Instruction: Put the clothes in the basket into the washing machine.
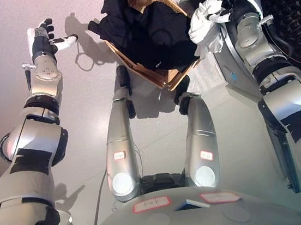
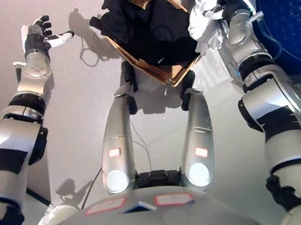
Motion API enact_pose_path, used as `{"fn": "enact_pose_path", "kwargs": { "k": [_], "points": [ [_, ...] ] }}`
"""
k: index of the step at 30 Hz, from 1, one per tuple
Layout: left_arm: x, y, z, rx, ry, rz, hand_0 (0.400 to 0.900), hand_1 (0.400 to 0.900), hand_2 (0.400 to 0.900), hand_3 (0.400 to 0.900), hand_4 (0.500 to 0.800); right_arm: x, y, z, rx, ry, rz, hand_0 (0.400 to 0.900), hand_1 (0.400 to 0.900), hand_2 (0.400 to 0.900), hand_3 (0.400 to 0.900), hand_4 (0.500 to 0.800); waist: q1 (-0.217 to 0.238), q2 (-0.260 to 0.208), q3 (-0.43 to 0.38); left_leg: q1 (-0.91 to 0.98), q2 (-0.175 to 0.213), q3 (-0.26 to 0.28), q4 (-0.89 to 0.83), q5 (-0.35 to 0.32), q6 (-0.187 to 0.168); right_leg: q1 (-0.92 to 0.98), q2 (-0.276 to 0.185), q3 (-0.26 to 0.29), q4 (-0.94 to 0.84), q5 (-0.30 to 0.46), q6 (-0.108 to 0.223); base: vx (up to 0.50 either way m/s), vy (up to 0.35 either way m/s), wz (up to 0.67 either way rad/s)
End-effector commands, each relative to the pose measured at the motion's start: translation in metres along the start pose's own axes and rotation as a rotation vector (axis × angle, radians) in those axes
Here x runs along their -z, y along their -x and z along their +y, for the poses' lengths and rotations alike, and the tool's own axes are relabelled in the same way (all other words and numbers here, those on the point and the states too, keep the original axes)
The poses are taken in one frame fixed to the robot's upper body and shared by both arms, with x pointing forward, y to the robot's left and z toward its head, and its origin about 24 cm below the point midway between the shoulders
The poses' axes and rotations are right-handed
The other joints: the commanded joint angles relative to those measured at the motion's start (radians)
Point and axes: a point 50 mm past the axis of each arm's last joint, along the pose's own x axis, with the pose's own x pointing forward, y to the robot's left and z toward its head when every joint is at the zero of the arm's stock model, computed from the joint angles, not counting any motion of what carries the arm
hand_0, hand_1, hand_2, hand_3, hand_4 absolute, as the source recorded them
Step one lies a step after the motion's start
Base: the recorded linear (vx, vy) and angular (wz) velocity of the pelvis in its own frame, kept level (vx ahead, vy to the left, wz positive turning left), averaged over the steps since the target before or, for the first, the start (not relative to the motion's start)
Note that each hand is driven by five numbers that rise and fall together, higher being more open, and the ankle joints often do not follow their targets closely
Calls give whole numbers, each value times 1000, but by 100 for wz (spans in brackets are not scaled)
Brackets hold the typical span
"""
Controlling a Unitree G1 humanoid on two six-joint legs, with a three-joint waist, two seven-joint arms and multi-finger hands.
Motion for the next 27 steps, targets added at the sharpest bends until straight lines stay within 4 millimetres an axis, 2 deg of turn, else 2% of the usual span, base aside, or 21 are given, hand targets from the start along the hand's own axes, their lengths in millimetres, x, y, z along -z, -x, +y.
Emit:
{"fn": "enact_pose_path", "kwargs": {
  "k": [1,4,5,6,7,8,10,11,12,14,15,17,18,19,22,24,25,26,27],
  "points": [
    [62,21,-13,-25,-9,142,900,900,900,900,800,34,10,3,33,-72,69,400,400,400,400,500,-27,67,-152,71,-29,-37,-92,-31,-42,104,54,-6,-245,151,6,69,28,-8],
    [80,32,-24,-4,2,182,900,900,900,900,800,54,21,16,41,-246,135,400,400,400,400,500,-34,76,-163,125,-33,-34,-158,-9,-44,146,59,0,-301,168,11,72,36,-13],
    [81,33,-25,-3,1,183,900,900,900,900,800,54,21,16,40,-246,136,400,400,400,400,500,-34,75,-163,127,-33,-33,-160,-8,-44,148,59,0,-302,168,11,-36,49,-16],
    [87,36,-28,1,9,198,900,900,900,900,800,61,25,20,61,-380,171,400,400,400,400,500,-38,82,-163,137,-30,-21,-185,27,-37,154,61,-1,-330,205,6,-41,48,-16],
    [94,42,-34,13,15,211,900,900,900,900,800,68,30,27,62,-437,194,400,400,400,400,500,-39,87,-166,156,-32,-18,-199,28,-37,168,62,3,-344,209,7,11,89,-26],
    [106,52,-46,36,25,241,900,900,900,900,800,84,41,38,92,-619,266,400,400,400,400,500,-43,99,-174,180,-35,-11,-212,26,-37,187,59,10,-363,212,11,98,76,-22],
    [117,63,-59,68,20,262,900,900,900,900,800,93,51,47,116,-781,304,400,400,400,400,500,-50,114,-183,204,-40,-1,-221,20,-37,201,56,24,-370,215,13,83,90,-21],
    [126,71,-65,80,23,284,900,900,900,900,800,98,58,53,126,-848,319,400,400,400,400,500,-53,120,-189,218,-42,3,-225,17,-35,212,55,30,-374,216,14,55,69,-16],
    [126,71,-65,81,22,285,900,900,900,900,800,99,58,53,126,-848,321,400,400,400,400,500,-52,120,-190,219,-42,3,-226,17,-35,213,55,31,-375,216,14,51,71,-19],
    [143,89,-79,116,23,332,900,900,900,900,800,117,73,63,156,-980,390,400,400,400,400,500,-54,147,-203,264,-48,22,-248,9,-33,236,56,54,-392,220,16,74,113,-29],
    [143,89,-79,117,23,333,900,900,900,900,800,117,73,63,156,-980,391,400,400,400,400,500,-53,146,-203,266,-48,23,-249,9,-33,238,57,55,-393,221,16,88,136,-36],
    [151,99,-87,125,49,358,900,900,900,900,800,119,77,63,210,-1134,383,400,400,400,400,500,-57,176,-220,295,-52,46,-277,8,-32,247,56,76,-418,228,23,50,96,-28],
    [151,100,-87,125,49,359,900,900,900,900,800,119,78,63,210,-1134,384,400,400,400,400,500,-56,176,-220,297,-52,47,-279,9,-32,248,57,77,-419,228,23,45,100,-22],
    [158,107,-91,131,77,375,900,900,900,900,800,122,80,60,267,-1238,381,400,400,400,400,500,-57,200,-228,314,-55,58,-295,10,-33,261,52,86,-436,231,28,40,88,-17],
    [164,115,-94,131,98,397,900,900,900,900,800,113,77,50,349,-1383,319,400,400,400,400,500,-53,231,-239,331,-55,63,-307,14,-33,273,48,94,-444,228,31,51,71,-14],
    [168,118,-95,141,99,408,900,900,900,900,800,112,71,39,399,-1399,305,400,400,400,400,500,-47,248,-247,339,-56,65,-311,12,-33,277,46,98,-446,227,32,69,57,-16],
    [84,47,-65,53,131,221,900,900,900,900,800,92,57,28,370,-1395,229,400,400,400,400,500,-78,263,-278,347,-55,80,-326,10,-36,279,57,113,-457,231,33,73,55,-23],
    [77,43,-63,51,137,210,900,900,900,900,800,88,54,25,373,-1405,216,400,400,400,400,500,-75,259,-259,351,-55,82,-325,10,-36,281,57,115,-455,230,33,81,67,-31],
    [91,54,-76,97,136,237,900,900,900,900,800,93,54,25,385,-1409,256,400,400,400,400,500,-75,267,-263,353,-51,86,-325,11,-36,276,53,116,-448,228,33,26,7,-9]
  ]
}}
